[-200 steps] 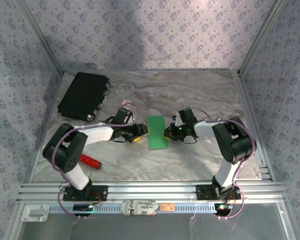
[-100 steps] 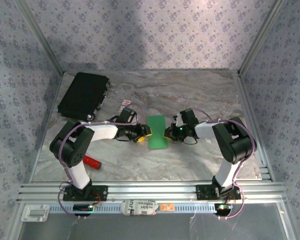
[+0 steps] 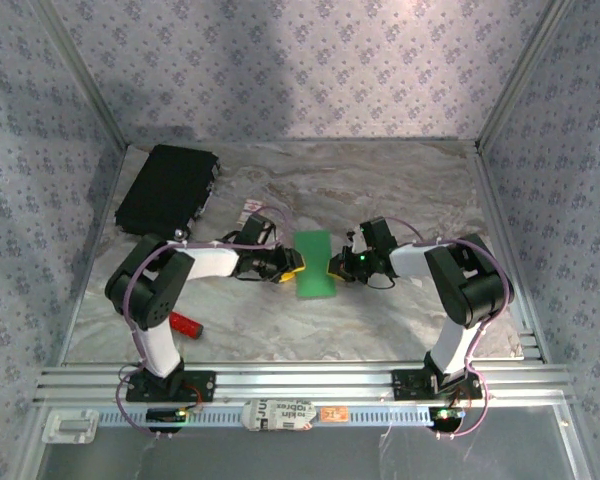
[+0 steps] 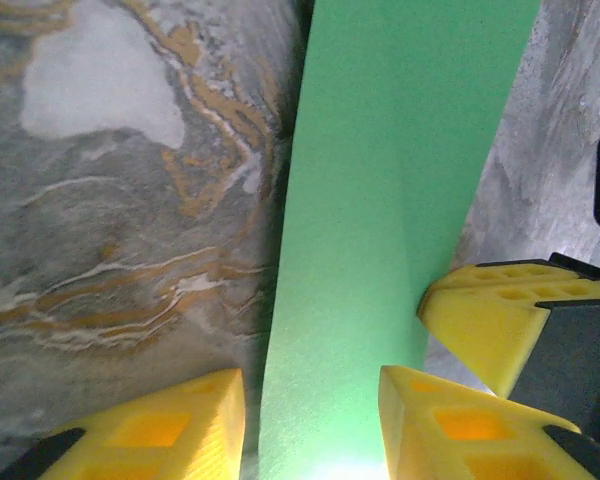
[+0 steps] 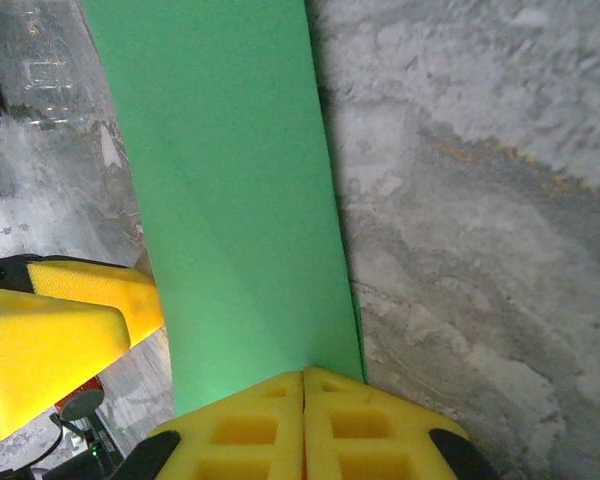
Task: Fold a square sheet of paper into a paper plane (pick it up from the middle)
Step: Third fold the triangle at the center of the table.
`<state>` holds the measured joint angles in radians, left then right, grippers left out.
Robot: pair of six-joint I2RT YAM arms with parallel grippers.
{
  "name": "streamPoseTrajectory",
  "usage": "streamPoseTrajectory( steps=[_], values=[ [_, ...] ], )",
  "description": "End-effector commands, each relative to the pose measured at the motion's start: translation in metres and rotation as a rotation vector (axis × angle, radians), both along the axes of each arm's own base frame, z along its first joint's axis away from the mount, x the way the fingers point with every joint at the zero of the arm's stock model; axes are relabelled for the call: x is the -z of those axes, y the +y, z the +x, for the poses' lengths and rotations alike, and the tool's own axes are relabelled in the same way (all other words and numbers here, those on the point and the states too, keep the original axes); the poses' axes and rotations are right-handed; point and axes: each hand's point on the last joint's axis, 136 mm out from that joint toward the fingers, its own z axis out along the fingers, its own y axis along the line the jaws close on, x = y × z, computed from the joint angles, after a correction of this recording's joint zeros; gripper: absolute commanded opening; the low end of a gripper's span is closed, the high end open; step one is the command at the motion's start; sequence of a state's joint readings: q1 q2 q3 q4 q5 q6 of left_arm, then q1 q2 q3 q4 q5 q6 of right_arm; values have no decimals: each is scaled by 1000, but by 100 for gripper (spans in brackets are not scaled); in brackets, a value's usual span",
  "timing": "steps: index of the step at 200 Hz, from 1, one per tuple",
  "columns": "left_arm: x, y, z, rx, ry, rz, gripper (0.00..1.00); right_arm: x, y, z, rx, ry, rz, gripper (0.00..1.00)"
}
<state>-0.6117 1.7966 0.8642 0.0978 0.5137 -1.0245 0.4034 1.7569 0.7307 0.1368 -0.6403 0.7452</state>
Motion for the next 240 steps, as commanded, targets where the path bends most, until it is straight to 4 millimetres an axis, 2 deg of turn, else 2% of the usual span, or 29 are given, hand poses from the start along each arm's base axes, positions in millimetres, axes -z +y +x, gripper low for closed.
streamPoseTrajectory(
  steps=[1,122,209,240],
  values=[
    [0,-13,0,24,6,-42,37,26,-19,-14,45,82,-87,8],
    [-2,-10,1,1,-9,-44,28,23,-19,-12,47,71,-82,8],
    [8,2,0,26,-23,54,23,20,-19,-11,49,64,-80,8],
    [9,-1,-1,45,-24,50,22,20,-18,-11,47,63,-80,8]
  ],
)
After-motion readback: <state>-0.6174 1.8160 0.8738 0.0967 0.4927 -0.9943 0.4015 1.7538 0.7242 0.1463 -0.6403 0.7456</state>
